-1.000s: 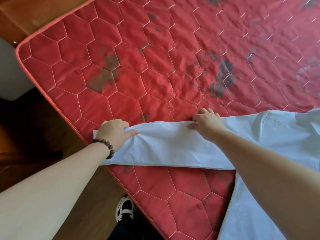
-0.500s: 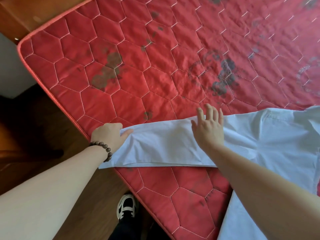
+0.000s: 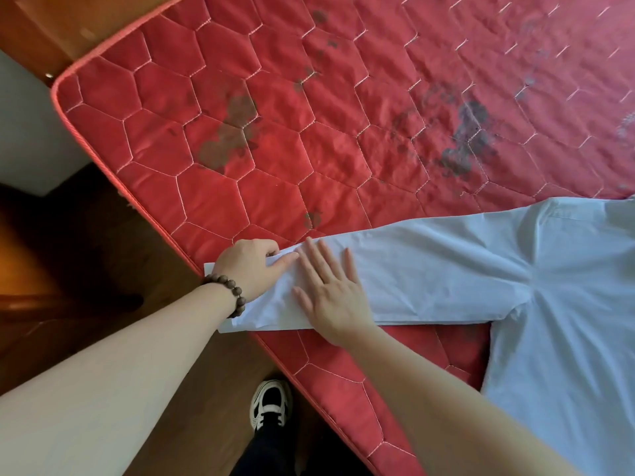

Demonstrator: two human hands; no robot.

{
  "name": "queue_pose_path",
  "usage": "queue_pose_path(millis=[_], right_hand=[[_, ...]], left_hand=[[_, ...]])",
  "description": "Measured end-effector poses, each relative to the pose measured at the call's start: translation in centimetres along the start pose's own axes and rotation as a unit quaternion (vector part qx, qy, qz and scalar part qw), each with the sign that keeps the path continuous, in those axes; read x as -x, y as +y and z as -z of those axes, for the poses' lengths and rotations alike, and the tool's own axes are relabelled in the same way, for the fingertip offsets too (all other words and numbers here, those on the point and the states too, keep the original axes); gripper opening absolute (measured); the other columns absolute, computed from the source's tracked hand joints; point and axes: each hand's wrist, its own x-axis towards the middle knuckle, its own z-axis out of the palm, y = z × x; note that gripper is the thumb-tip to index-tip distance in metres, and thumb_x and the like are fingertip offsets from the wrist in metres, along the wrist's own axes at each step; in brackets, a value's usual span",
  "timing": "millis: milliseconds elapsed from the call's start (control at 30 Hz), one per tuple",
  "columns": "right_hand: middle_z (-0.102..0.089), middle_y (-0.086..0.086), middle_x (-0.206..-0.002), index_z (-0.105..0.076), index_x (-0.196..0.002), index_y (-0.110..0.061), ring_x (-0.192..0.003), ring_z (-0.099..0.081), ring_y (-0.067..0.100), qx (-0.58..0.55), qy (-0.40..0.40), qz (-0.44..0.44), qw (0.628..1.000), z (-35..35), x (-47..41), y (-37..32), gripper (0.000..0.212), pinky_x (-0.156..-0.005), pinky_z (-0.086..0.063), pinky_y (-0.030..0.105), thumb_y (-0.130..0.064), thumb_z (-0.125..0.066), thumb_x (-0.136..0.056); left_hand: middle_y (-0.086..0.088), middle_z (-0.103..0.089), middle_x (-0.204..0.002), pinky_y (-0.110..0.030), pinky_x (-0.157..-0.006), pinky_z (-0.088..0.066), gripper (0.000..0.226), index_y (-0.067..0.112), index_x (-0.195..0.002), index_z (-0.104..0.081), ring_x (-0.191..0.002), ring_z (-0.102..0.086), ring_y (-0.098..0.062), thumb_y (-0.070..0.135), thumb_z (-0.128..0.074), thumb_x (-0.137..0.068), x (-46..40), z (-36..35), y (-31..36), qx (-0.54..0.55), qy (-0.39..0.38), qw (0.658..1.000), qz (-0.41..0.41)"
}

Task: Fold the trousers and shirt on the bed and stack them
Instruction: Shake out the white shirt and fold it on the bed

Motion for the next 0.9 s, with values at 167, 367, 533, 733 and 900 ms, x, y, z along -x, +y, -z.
queue_pose_path(millis=[167,367,533,733,900], right_hand=[[0.001,-0.002,-0.160,-0.006,-0.153,-0.023,-0.147,0.009,0.013,0.053,0.009,-0.156,0.986,3.1,2.3,11.5,0.066,-0.118,0.009,0.048,-0.054,-0.010,-0.095],[0.009,0.001,-0.161,0.004,-0.152,-0.030,-0.148,0.011,0.017,0.061,-0.010,-0.334,0.941,6.1,5.1,22.3,0.068,-0.117,0.010,0.050,-0.060,-0.011,-0.093],[0.006,0.007,-0.161,0.006,-0.152,-0.026,-0.148,0.010,0.020,0.018,0.005,-0.424,0.906,6.3,4.4,22.8,0.069,-0.116,0.008,0.054,-0.059,-0.010,-0.094],[0.008,0.007,-0.161,0.001,-0.153,-0.023,-0.148,0.011,0.020,0.056,-0.011,-0.232,0.971,3.1,3.3,11.5,0.070,-0.114,0.015,0.055,-0.059,-0.010,-0.093],[0.004,0.008,-0.160,-0.005,-0.153,-0.020,-0.148,0.011,0.022,0.023,-0.005,-0.104,0.994,0.0,1.6,0.2,0.070,-0.114,0.014,0.057,-0.058,-0.010,-0.095]], left_hand=[[0.002,-0.034,-0.050,-0.028,-0.047,-0.026,0.053,0.015,-0.054,-0.031,-0.048,-0.035,-0.020,0.047,-0.056,-0.087,-1.0,-1.0,2.0,-0.036,-0.014,0.999,-0.015],[0.002,-0.032,-0.047,-0.029,-0.047,-0.024,0.053,0.016,-0.052,-0.031,-0.046,-0.033,-0.018,0.045,-0.057,-0.089,-1.0,-1.9,1.3,-0.064,0.005,0.998,-0.017],[0.002,-0.029,-0.047,-0.028,-0.047,-0.023,0.053,0.017,-0.052,-0.031,-0.046,-0.031,-0.017,0.044,-0.060,-0.087,-0.7,-1.8,1.8,-0.049,0.008,0.999,-0.017],[0.003,-0.036,-0.050,-0.027,-0.049,-0.025,0.052,0.019,-0.052,-0.036,-0.047,-0.035,-0.016,0.053,-0.061,-0.082,-0.1,-0.2,1.3,-0.054,-0.039,0.998,-0.005],[0.005,-0.041,-0.051,-0.025,-0.048,-0.028,0.051,0.019,-0.053,-0.040,-0.048,-0.038,-0.014,0.056,-0.064,-0.079,0.9,1.7,-2.2,-0.081,-0.057,0.995,0.004]])
